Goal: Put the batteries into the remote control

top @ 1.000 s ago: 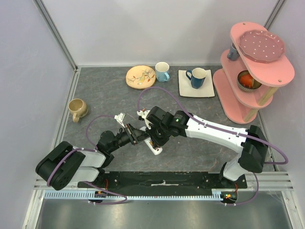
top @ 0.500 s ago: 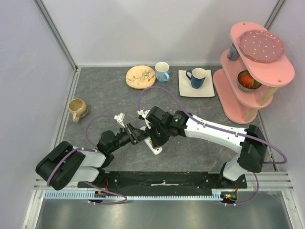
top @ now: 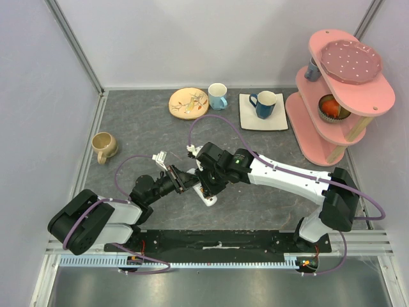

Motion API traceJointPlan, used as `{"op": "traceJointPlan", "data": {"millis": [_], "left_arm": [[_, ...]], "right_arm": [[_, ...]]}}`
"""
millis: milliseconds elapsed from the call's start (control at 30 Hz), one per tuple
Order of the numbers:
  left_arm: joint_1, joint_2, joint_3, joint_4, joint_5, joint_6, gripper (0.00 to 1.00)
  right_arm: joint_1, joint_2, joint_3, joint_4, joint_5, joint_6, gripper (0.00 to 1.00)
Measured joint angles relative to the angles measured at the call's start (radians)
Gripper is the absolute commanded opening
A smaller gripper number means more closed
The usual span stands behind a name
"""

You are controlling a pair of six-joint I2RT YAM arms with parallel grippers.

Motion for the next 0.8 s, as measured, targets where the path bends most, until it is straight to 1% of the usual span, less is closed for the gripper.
{"op": "traceJointPlan", "data": {"millis": [133, 433, 800], "left_arm": [[-0.004, 0.000, 0.000, 0.000, -0.010, 0.000, 0.02], [-0.011, 0.000, 0.000, -0.006, -0.036, 0.000, 0.02], [-0.022, 0.000, 0.000, -0.007, -0.045, 0.000, 0.02]], "right_arm": [[-0.001, -0.002, -0.006, 0.009, 0.000, 0.013, 0.20], [-0.001, -0.002, -0.013, 0.023, 0.006, 0.022, 0.24], [-0.002, -0.002, -0.013, 0.044, 0.008, 0.025, 0.26]]}}
